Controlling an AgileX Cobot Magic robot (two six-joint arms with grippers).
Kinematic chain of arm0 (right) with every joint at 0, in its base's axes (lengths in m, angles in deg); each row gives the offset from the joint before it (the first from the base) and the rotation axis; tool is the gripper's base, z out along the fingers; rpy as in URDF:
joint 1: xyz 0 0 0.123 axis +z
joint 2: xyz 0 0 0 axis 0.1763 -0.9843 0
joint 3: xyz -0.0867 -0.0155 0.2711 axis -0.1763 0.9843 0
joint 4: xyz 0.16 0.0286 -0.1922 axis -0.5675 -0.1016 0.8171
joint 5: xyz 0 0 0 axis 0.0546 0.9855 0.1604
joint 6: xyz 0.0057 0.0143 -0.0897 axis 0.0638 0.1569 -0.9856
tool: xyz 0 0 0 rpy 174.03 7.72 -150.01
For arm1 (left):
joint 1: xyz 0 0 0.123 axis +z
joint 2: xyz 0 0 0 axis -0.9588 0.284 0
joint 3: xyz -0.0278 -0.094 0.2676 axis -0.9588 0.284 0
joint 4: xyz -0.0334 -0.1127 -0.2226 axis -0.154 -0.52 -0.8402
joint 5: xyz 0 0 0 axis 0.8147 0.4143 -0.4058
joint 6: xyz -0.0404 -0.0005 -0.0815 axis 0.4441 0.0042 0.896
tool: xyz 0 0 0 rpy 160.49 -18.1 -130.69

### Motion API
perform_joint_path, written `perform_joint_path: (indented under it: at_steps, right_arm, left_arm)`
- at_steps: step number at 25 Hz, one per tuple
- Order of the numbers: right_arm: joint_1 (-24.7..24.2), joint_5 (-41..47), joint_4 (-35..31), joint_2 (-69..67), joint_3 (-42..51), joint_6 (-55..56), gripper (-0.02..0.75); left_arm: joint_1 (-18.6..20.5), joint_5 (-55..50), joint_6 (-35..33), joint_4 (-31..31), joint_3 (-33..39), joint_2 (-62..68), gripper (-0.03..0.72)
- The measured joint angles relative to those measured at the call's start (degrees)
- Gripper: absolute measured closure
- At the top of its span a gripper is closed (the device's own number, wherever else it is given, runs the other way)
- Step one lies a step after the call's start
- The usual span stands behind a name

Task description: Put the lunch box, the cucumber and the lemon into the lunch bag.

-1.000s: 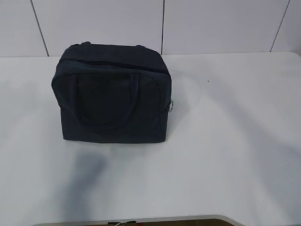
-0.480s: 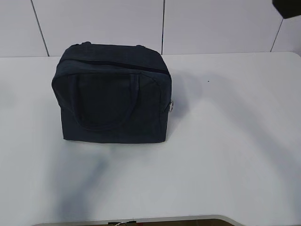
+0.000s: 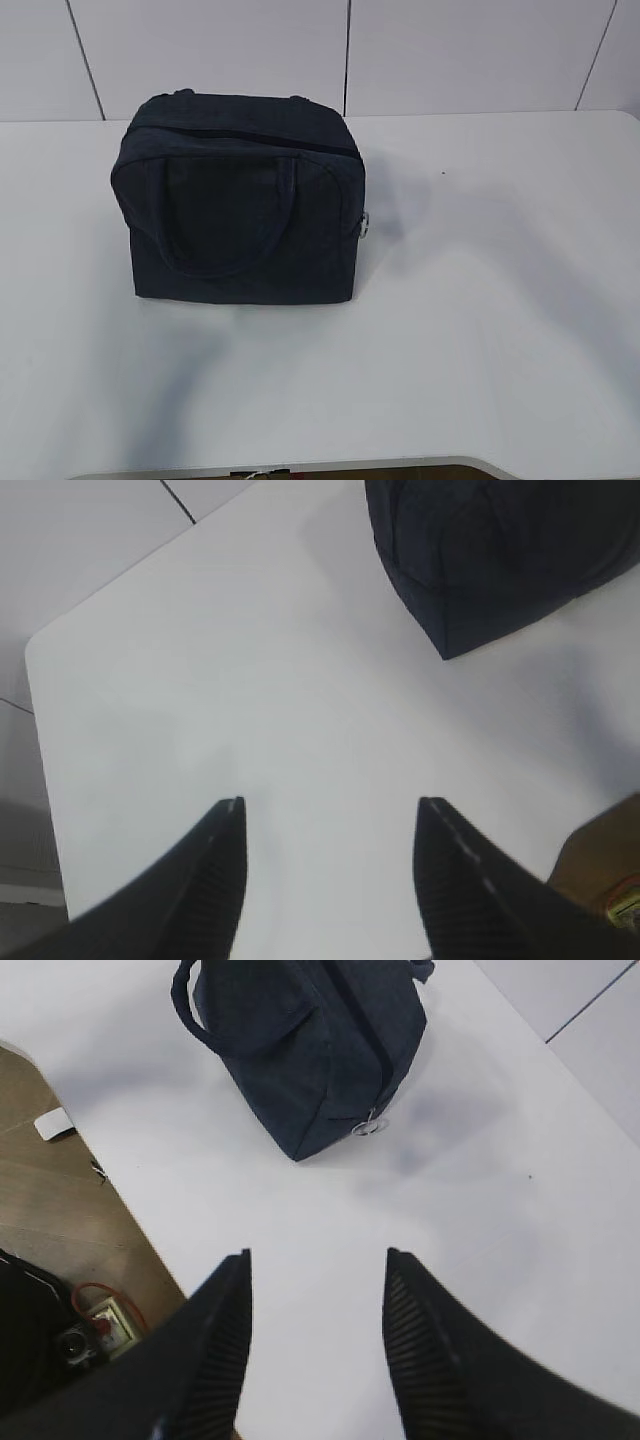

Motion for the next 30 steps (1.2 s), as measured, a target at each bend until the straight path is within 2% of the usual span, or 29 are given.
perform_joint_path:
  at_steps: [6, 13, 20, 30]
  right_arm:
    - [0.0, 0.0, 3.1, 3.3, 2.7, 11.5, 0.383]
    - [0.2, 0.0, 13.7, 6.4, 3.3, 24.2, 0.383]
    - [0.2, 0.1, 17.9, 11.4, 9.0, 26.8, 0.383]
    - [0.2, 0.3, 19.4, 19.3, 18.5, 27.3, 0.383]
  left_arm:
    - [0.0, -4.1, 3.2, -0.1, 0.0, -6.5, 0.298]
    - [0.0, -4.4, 4.8, -2.4, 0.0, -11.4, 0.305]
    - [0.0, -4.6, 5.8, -7.3, 0.9, -16.0, 0.306]
    - [0.0, -4.2, 5.9, -13.5, 11.8, -23.2, 0.306]
